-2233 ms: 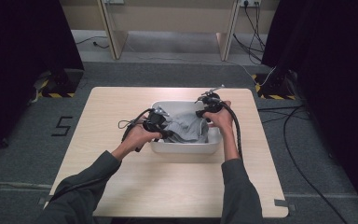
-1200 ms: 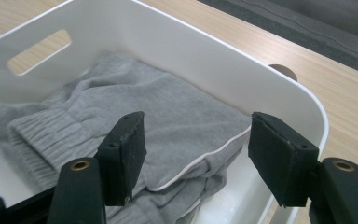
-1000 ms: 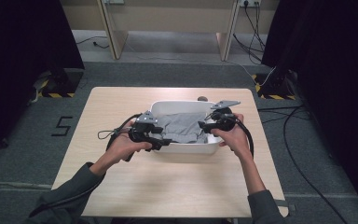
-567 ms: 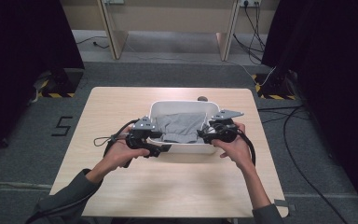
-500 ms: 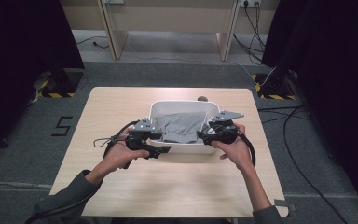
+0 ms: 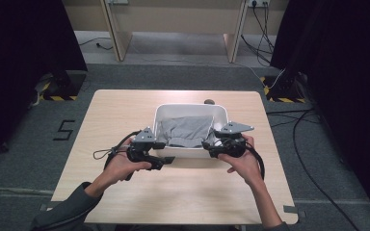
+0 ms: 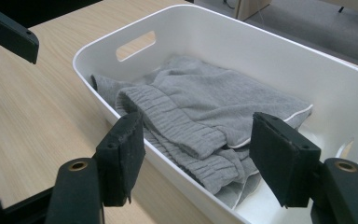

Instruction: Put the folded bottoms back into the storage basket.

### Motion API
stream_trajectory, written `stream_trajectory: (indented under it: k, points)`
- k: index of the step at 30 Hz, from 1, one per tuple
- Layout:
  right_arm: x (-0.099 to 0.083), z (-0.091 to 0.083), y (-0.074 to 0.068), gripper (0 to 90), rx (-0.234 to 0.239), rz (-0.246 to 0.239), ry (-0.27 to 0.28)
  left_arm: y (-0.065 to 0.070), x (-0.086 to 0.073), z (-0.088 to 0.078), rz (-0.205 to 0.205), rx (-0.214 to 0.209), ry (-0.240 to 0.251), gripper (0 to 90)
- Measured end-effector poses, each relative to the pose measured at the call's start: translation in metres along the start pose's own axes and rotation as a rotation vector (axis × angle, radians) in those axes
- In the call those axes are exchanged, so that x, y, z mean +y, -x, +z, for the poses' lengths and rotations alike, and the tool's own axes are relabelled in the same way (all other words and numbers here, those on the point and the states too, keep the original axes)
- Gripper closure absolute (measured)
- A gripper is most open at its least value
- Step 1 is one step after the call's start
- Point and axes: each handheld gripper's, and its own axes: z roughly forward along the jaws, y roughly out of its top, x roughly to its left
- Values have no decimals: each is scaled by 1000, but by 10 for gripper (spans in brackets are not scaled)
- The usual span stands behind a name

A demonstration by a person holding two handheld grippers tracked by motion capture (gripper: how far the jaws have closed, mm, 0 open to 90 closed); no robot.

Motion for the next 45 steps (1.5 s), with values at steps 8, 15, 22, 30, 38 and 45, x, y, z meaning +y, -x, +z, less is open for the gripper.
stream_trajectory:
  k: [8,15,22,30,38,45]
  points:
    - [-10,-5,-2,362,-1,7,15,-1,-10,-3,-8,9,8,347]
    - [-15,-6,-3,362,6,12,16,0,-10,-4,-10,8,14,346]
    - [-18,-7,-5,362,11,19,24,2,-11,-5,0,9,15,343]
    - [-23,-13,-6,361,7,20,37,6,-16,-7,-5,5,26,307]
    - [-31,-19,-7,351,8,31,48,9,-18,-12,-6,12,35,262]
    - [-40,-23,-9,339,0,51,60,11,-23,-16,-19,16,44,213]
